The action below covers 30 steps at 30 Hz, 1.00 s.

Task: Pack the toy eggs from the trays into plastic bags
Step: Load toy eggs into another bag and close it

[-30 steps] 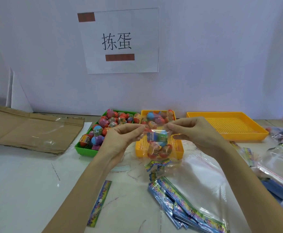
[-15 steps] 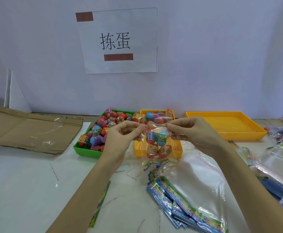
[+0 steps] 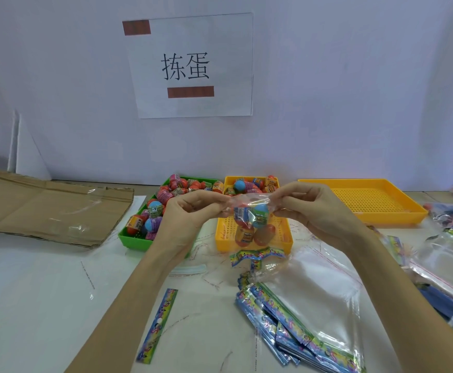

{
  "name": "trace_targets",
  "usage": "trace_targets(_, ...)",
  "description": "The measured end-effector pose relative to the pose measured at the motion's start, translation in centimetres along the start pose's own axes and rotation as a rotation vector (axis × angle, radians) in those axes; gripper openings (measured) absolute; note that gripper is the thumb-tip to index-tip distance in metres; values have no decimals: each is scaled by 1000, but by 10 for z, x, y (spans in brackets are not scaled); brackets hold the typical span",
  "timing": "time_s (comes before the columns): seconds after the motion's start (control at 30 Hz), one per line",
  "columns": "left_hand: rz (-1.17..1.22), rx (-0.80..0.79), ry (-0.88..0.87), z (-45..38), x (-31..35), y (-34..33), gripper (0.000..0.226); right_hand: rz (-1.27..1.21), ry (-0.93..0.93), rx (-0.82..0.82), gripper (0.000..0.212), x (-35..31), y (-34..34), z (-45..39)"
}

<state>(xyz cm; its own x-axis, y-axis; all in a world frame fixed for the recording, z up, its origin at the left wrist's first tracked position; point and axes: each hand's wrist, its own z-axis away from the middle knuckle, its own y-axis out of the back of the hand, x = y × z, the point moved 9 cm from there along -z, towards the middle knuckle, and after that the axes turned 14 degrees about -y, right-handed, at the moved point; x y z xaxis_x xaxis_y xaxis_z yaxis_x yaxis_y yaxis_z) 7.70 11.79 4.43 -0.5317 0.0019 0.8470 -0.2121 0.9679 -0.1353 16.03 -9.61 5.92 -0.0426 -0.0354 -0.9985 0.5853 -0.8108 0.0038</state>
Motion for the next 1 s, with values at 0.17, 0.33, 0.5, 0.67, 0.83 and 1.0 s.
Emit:
trace_targets(0.17, -159, -24, -74, 0, 7, 3, 19, 135, 78, 54, 30, -3, 2, -2)
trace_targets(0.33, -152, -23, -82, 2, 8, 1, 12, 238, 134, 102, 31, -6, 3, -1)
trace_targets(0.5, -188, -7, -101, 2, 7, 0, 18, 236, 157, 108, 18, -7, 0, -1)
trace_targets(0.67, -91, -26, -90, -1, 3, -2, 21, 147, 140, 101, 27, -5, -3, -4)
trace_targets(0.83, -33, -195, -22, 1, -6, -12, 47, 157, 106, 143, 11, -1, -4, -5)
trace_targets(1.0, -88, -23, -21, 2, -12, -6, 18, 50, 39, 145, 10, 7, -7, -8)
